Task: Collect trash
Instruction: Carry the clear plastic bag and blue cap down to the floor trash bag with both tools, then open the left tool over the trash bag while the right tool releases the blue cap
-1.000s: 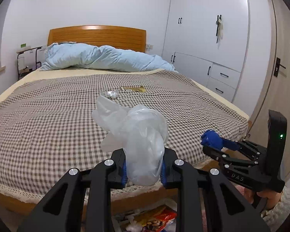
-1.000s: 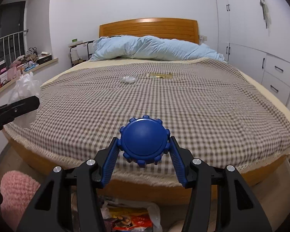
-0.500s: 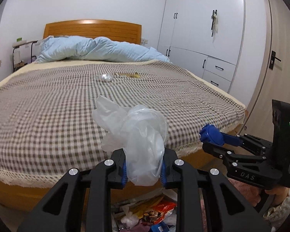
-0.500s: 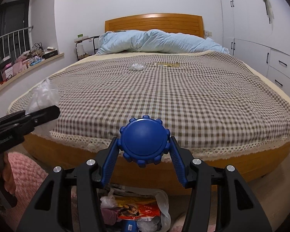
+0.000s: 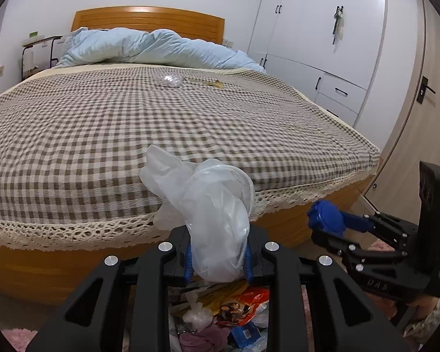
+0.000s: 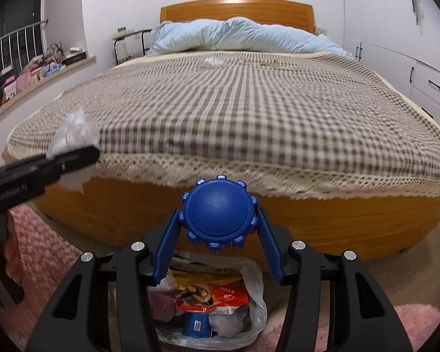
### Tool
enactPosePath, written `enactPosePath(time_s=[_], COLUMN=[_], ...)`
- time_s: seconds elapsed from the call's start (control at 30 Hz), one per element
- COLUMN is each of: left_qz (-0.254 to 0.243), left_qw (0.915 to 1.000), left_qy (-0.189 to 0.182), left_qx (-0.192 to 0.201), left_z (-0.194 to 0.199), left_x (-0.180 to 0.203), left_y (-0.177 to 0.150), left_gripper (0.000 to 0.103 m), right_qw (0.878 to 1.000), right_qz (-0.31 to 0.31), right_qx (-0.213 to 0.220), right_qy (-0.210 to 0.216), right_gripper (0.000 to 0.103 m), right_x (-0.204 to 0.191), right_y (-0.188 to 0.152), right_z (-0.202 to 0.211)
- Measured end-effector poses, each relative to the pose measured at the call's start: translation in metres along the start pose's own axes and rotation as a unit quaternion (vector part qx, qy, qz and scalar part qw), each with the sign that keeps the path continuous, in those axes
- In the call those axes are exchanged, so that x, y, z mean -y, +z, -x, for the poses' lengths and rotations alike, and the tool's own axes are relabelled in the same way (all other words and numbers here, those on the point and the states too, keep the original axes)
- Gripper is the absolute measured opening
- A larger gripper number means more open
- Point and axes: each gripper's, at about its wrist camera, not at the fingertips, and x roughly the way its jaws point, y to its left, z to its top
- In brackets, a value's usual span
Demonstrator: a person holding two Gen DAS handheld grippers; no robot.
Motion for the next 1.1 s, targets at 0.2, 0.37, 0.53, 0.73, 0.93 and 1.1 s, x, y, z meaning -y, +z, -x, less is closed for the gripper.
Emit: enactPosePath(time_s=[0.2, 0.37, 0.53, 0.73, 0.93, 1.1], left_qz=[0.006, 0.004, -0.022, -0.047, -0.030, 0.009], left_qw=[0.9998, 0.9991, 0.9964, 0.9895, 0.9801, 0.9663], left_qy=[0.004, -0.004, 0.002, 0.005, -0.006, -0.018], left_qx=[-0.016, -0.041, -0.082, -0.137, -0.196, -0.257], left_z=[-0.001, -0.005, -0.018, -0.037, -0.062, -0.090], left_x=[-0.007, -0.010, -0.007, -0.002, -0.004, -0.006], left_y=[-0.007, -0.014, -0.027, -0.054, -0.075, -0.094], left_gripper=[0.022, 0.022, 0.022, 0.023, 0.023, 0.023], right_qw=[1.000, 0.999, 0.998, 0.995, 0.991, 0.987], right_qz=[-0.001, -0.004, -0.009, -0.009, -0.004, -0.012], right_qx=[-0.024, -0.035, -0.060, -0.101, -0.134, -0.161], right_qy=[-0.002, -0.004, 0.001, 0.005, 0.002, 0.004], right_gripper=[0.052, 0.052, 0.052, 0.052, 0.052, 0.052], right_x=[-0.005, -0.006, -0.001, 0.002, 0.003, 0.007], right_y=[-0.005, -0.007, -0.009, -0.021, -0.035, -0.045], right_z=[-0.011, -0.017, -0.029, -0.041, -0.054, -0.066])
